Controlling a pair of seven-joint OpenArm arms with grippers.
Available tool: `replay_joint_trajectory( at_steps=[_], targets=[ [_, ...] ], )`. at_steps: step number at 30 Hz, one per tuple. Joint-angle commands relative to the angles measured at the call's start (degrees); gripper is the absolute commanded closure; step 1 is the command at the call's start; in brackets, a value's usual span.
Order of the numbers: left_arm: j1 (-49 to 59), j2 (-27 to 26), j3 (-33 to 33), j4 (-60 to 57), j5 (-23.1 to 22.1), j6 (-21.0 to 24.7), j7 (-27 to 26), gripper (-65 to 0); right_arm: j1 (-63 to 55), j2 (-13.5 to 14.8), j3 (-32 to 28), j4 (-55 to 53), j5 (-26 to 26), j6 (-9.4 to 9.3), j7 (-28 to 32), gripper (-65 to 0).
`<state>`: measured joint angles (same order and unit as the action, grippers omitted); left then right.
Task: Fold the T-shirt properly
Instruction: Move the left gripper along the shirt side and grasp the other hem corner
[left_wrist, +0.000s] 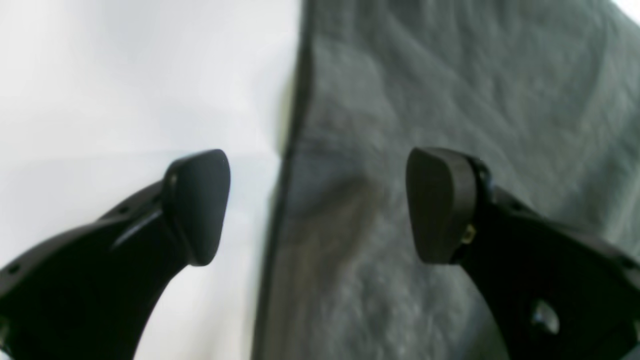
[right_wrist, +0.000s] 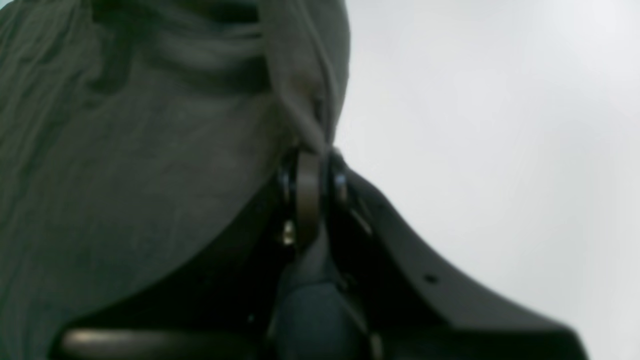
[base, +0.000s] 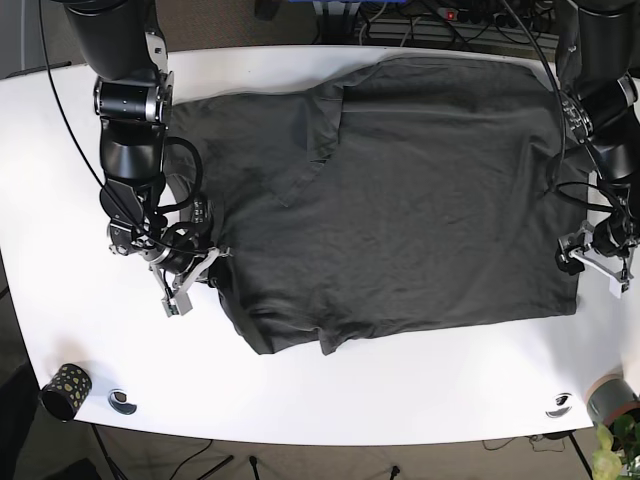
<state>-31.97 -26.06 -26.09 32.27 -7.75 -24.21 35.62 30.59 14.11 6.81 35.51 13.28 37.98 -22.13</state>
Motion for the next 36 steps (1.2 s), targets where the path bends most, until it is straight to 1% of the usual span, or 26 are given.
replay_joint_trajectory(
  at_steps=[1, 2, 6, 8, 10, 11, 16, 17, 19, 20, 22, 24, 25, 27, 29, 33, 36],
  targets=[
    [-1.6, -1.1, 0.1, -0.1, -0.4, -0.2, -0.7, -51.9, 1.6, 0.6, 0.2, 0.8, 0.1, 0.40, 0.3, 0.0],
    [-1.6, -1.1, 0.3, -0.2, -0.4, -0.3, -0.7, -51.9, 1.6, 0.6, 0.3, 0.8, 0.1, 0.40, 0.3, 0.0],
    [-1.6, -0.6, 4.3, -0.2, -0.8, -0.5, -0.7, -51.9, 1.4, 0.4, 0.3, 3.6, 0.1, 0.40, 0.1, 0.0],
    [-1.6, -0.4, 5.7, -0.2, -0.9, -1.7, -0.6, -51.9, 0.5, 0.3, 0.3, 5.1, 0.2, 0.40, -0.1, 0.0],
    [-1.6, 0.9, 6.0, -0.2, -0.9, -4.5, -0.6, -51.8, -0.2, 0.2, 0.2, 6.7, 0.2, 0.31, -0.1, 0.0],
    [-1.6, 1.2, 6.0, -0.2, -0.9, -5.0, -0.6, -51.8, -0.3, 0.2, 0.1, 7.2, 0.0, 0.31, -0.1, 0.0],
    [-1.5, 1.6, 6.1, -0.2, -0.8, -5.9, -0.6, -51.4, -0.5, 0.1, 0.3, 7.3, 0.2, 0.31, -0.1, 0.0],
    [-1.4, 1.7, 6.1, -0.2, -0.9, -6.1, -0.6, -48.8, -0.5, 0.1, 0.3, 7.3, 0.2, 0.31, -0.1, 0.0],
    [-1.3, 2.1, 6.1, -0.2, -0.9, -7.1, -0.8, -40.1, -0.6, 0.1, 0.3, 7.3, 0.2, 0.31, -0.1, 0.0],
    [-1.3, 2.5, 6.1, -0.2, -0.9, -8.0, -0.8, -32.6, -0.6, 0.1, 0.3, 7.3, 0.1, 0.31, -0.1, 0.0],
    [-1.3, 2.6, 6.2, -0.2, -0.6, -8.7, -0.8, -20.0, -0.7, 0.2, 0.3, 7.3, 0.0, 0.31, -0.1, 0.0],
    [-1.3, 2.7, 6.2, -0.2, -0.5, -8.8, -0.9, -8.6, -1.2, 0.2, 0.3, 7.2, 0.0, 0.31, -0.1, 0.0],
    [-1.3, 2.7, 6.2, -0.1, -0.5, -8.8, -1.3, -4.2, -1.3, 0.2, 0.3, 7.2, 0.0, 0.31, -0.1, 0.0],
    [-1.2, 2.7, 6.2, -0.1, -0.5, -8.8, -2.4, 0.0, -1.4, 0.2, 0.3, 7.2, -0.3, 0.31, 0.0, 0.0],
    [-1.1, 2.7, 6.2, -0.1, -0.4, -8.8, -3.3, 0.0, -1.5, 0.1, 0.3, 7.3, -0.2, 0.31, 0.0, 0.0],
    [-1.1, 2.7, 6.2, 0.3, -0.7, -9.2, -3.1, 0.0, -1.6, 0.2, 0.3, 7.6, 0.1, 0.31, -0.1, 0.0],
    [-1.6, 2.5, 6.0, 0.9, -0.8, -9.2, -1.1, 0.0, -1.6, 0.5, 0.3, 9.2, 0.2, 0.31, -0.6, 0.0]
  ],
)
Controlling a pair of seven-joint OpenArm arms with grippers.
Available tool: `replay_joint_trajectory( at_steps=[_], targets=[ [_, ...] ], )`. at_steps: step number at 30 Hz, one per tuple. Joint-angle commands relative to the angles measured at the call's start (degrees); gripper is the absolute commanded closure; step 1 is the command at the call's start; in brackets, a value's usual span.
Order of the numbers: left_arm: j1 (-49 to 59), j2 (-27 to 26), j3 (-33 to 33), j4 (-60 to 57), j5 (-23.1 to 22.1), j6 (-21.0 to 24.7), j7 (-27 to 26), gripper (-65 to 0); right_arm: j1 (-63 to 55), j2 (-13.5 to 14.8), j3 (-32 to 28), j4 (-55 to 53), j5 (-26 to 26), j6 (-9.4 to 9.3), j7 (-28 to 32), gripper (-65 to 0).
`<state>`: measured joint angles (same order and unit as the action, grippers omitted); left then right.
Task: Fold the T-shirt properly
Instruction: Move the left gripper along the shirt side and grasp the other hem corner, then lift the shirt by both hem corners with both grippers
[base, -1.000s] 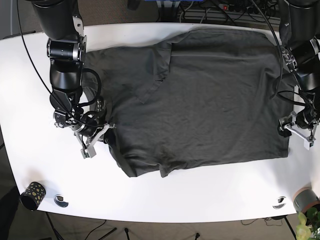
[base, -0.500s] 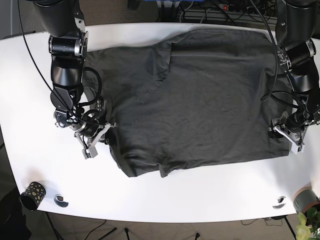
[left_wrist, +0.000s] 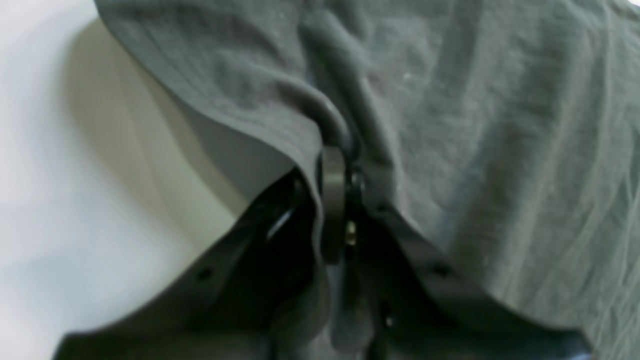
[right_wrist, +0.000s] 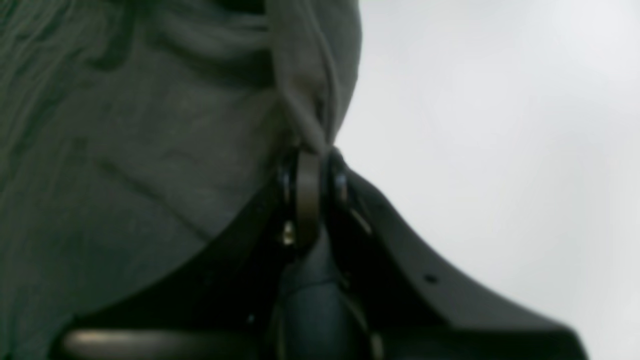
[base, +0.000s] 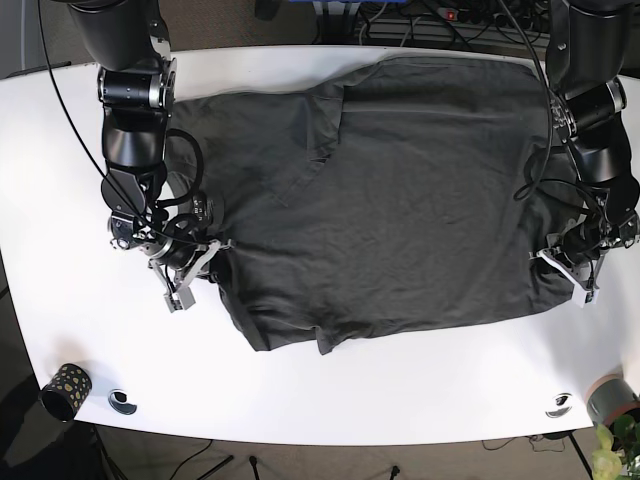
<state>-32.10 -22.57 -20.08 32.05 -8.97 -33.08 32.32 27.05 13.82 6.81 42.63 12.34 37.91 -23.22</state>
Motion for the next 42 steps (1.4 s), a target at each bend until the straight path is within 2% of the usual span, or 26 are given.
replay_joint_trajectory(
  at_steps=[1, 13, 20, 28, 30, 33, 38, 42],
  targets=[
    [-1.5, -0.9, 0.0, 2.2, 0.4, -0.4, 3.2, 0.0, 1.9, 1.0, 0.3, 3.1, 1.2, 0.37, -0.2, 0.0],
    [-2.3, -0.6, 0.1, 26.4, 0.4, -0.3, 14.7, 0.0, 4.6, 5.5, 0.3, 16.8, 1.0, 0.37, -9.4, 0.0],
    [-7.4, 1.1, 0.0, 33.0, 0.7, -0.3, 19.3, 0.0, 11.9, 8.3, 0.3, 17.4, 1.2, 0.46, -13.6, 0.0],
    [-18.6, 0.9, 0.3, 37.0, 0.8, -0.1, 22.1, 0.0, 24.5, 10.7, 0.3, 17.5, 1.2, 0.55, -19.6, 0.0],
    [-21.3, 0.9, 0.3, 37.0, 0.8, -0.1, 22.5, 0.0, 27.1, 10.7, 0.3, 17.5, 1.2, 0.55, -20.9, 0.0],
    [-26.1, 0.8, 0.5, 37.0, 0.8, 0.0, 22.5, 0.0, 32.5, 10.8, 0.1, 17.5, 1.2, 2.05, -23.0, 0.0],
    [-34.0, -0.6, 4.4, 36.9, 0.8, 0.0, 22.5, 0.0, 41.8, 10.8, 0.1, 17.5, 1.2, 2.09, -27.9, 0.0],
    [-35.7, -0.6, 5.4, 37.2, 0.7, 0.0, 22.6, 0.0, 44.4, 10.9, 0.3, 20.4, 1.2, 2.09, -32.0, 0.0]
  ],
)
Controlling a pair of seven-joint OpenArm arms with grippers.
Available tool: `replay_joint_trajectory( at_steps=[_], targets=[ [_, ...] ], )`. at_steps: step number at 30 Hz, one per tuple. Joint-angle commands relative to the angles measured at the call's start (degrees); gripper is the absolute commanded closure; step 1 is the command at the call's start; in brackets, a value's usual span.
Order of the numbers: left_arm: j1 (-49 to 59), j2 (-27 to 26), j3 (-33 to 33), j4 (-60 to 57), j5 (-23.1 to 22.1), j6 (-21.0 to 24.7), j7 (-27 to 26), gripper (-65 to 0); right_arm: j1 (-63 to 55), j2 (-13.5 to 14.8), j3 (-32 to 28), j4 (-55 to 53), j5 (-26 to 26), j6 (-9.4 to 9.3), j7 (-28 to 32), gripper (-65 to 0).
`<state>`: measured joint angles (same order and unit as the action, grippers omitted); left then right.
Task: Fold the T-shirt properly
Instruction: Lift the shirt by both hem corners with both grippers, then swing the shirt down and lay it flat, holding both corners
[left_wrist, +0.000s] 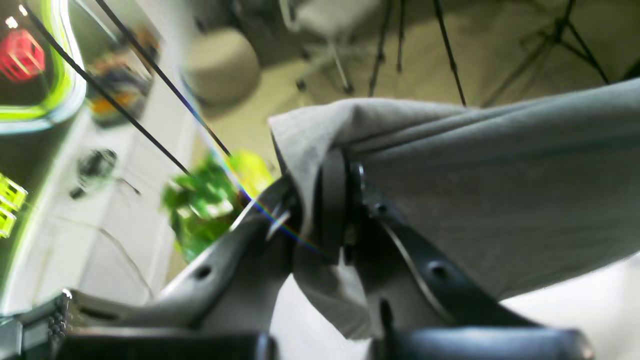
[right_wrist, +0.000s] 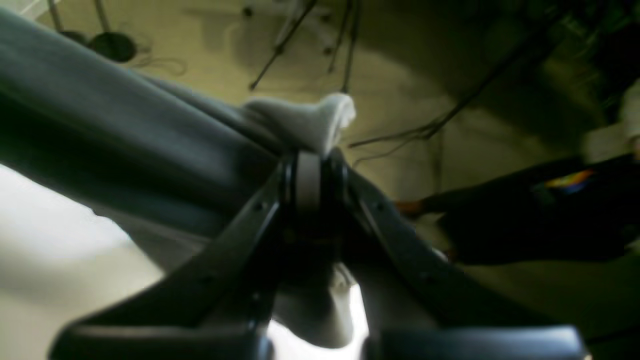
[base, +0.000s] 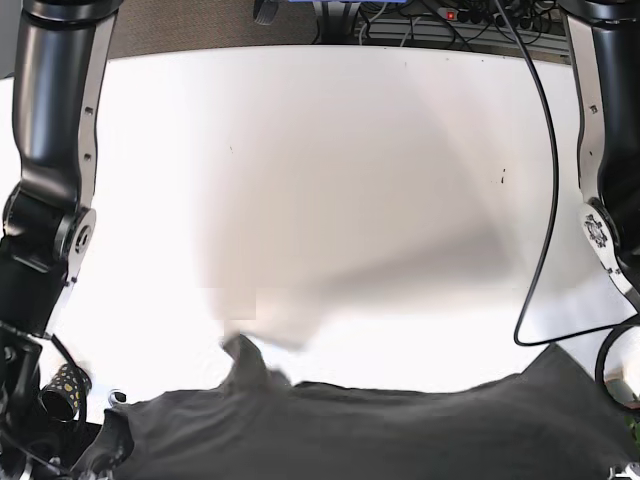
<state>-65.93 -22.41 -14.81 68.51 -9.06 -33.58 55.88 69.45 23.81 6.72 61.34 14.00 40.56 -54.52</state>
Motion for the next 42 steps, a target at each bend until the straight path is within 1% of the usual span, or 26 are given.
replay_joint_trajectory(
  at_steps=[1, 5, 7, 12, 14, 22, 24, 25, 27, 31, 34, 36, 39, 42],
  targets=[
    [-1.9, -0.8, 0.1, 0.7, 0.8, 0.5, -1.0, 0.0, 1.9, 0.9, 0.4, 2.9, -0.4, -0.56, -1.4, 0.0],
    [-0.8, -0.8, -0.3, 0.8, 0.6, 0.3, -1.0, 0.0, -2.1, 0.8, 0.4, 8.4, -0.4, -0.56, -3.9, 0.0],
    [2.4, -0.8, -0.3, 1.0, 0.5, 0.2, -1.1, 0.0, -5.8, 0.8, 0.9, 12.5, -0.4, -0.56, -4.7, 0.0],
    [11.0, -0.8, -1.4, 6.3, 0.4, 0.1, -1.2, 0.0, -17.5, 0.2, 6.2, 19.2, -0.2, -0.56, -5.0, 0.0],
    [16.3, -0.8, -3.0, 9.9, 0.4, 0.1, -1.2, 0.0, -23.4, -0.7, 8.2, 21.6, 1.4, -0.56, -5.0, 0.0],
    [32.4, -0.8, -7.2, 16.6, 0.3, 0.0, -1.3, 0.0, -40.7, -2.8, 14.6, 27.9, 5.7, -0.56, -5.0, 0.0],
    [36.4, -0.5, -8.8, 18.2, 0.3, -1.8, -1.2, 0.0, -44.5, -3.1, 15.6, 29.4, 6.5, -0.56, -5.0, 0.0],
    [38.2, -0.5, -9.3, 18.9, 0.3, -3.0, -1.2, 0.0, -46.3, -3.9, 15.8, 30.3, 7.1, -0.56, -5.0, 0.0],
    [41.1, -0.4, -10.2, 19.8, 0.3, -4.4, -1.1, 0.0, -48.7, -4.5, 16.4, 31.5, 8.0, -0.56, -5.0, 0.0],
    [48.0, -0.4, -10.9, 22.1, 0.3, -6.1, -1.1, 0.0, -55.1, -4.9, 18.9, 34.3, 11.1, -0.56, -6.4, 0.0],
    [52.3, -0.4, -11.0, 23.9, 0.3, -6.4, -1.2, 0.0, -58.3, -4.9, 19.9, 34.5, 14.9, -0.56, -8.3, 0.0],
    [55.0, -0.4, -11.5, 24.8, 0.3, -6.4, -1.2, 0.0, -60.9, -4.9, 22.0, 34.5, 18.5, -0.56, -8.9, 0.0],
    [58.7, -0.4, -14.1, 25.1, 0.3, -6.4, -1.2, 0.0, -64.2, -4.9, 24.1, 34.5, 23.7, -0.56, -10.3, 0.0],
    [61.2, -0.4, -16.2, 25.0, 0.3, -6.4, -1.2, 0.0, -67.3, -4.9, 25.9, 34.5, 27.5, -0.56, -12.1, 0.0]
  ],
)
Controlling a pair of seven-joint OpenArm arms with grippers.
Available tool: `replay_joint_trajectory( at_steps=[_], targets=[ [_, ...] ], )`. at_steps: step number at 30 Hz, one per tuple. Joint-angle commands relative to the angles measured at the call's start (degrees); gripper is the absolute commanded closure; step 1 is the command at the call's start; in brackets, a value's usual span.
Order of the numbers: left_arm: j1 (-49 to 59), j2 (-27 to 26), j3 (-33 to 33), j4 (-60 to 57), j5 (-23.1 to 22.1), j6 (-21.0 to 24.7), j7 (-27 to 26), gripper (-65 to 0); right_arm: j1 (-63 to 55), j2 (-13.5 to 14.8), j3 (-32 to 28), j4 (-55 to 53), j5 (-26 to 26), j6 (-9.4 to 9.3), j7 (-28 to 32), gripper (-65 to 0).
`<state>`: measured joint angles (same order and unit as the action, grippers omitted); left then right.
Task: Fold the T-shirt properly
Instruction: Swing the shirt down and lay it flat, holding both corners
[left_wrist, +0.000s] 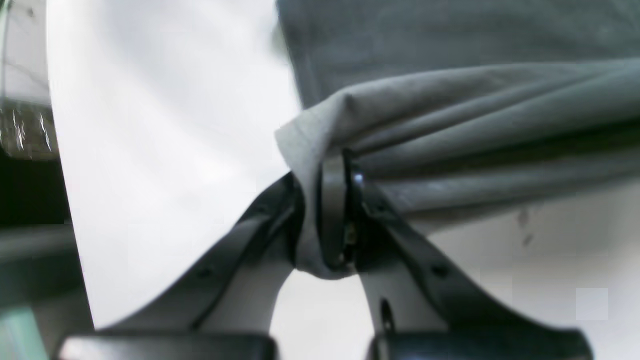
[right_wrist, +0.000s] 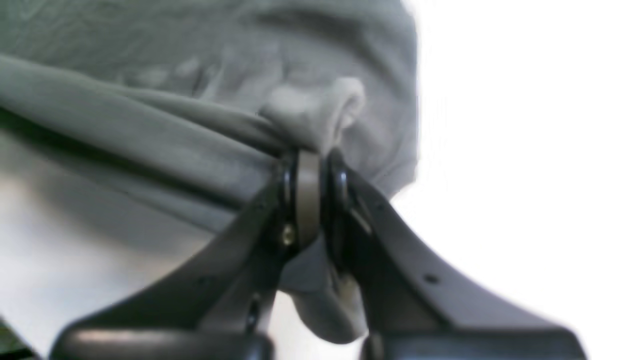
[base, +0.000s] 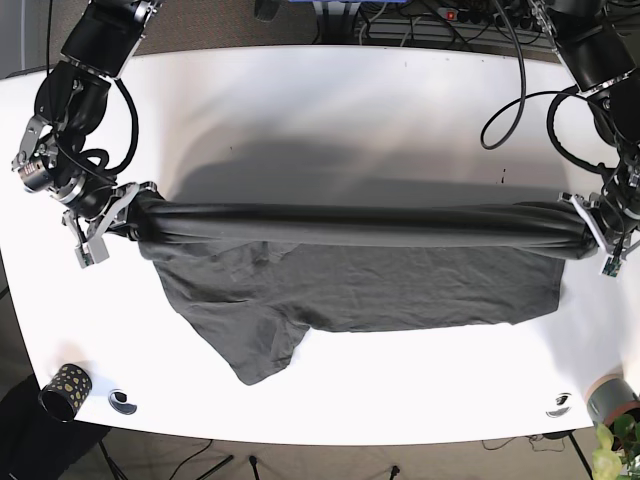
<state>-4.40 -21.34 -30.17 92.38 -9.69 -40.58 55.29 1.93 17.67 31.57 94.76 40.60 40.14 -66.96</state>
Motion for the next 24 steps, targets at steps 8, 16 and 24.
replay_joint_trajectory(
  at_steps=[8, 16, 24],
  targets=[
    [5.6, -1.5, -1.7, 1.2, 1.0, 0.6, -0.5, -1.1, -7.3, 1.3, 2.5, 1.1, 9.4, -0.14, -1.3, -2.7],
    [10.7, -1.6, -1.7, 0.7, 1.2, 0.6, -0.5, -29.6, -14.5, 1.7, 2.5, 1.1, 12.9, -0.14, -1.5, -5.2],
    [12.3, -1.7, -2.0, 0.9, 1.0, 0.6, -0.4, -37.6, -22.5, 3.6, 2.5, 5.3, 19.1, -0.14, -1.5, -42.0]
  ],
)
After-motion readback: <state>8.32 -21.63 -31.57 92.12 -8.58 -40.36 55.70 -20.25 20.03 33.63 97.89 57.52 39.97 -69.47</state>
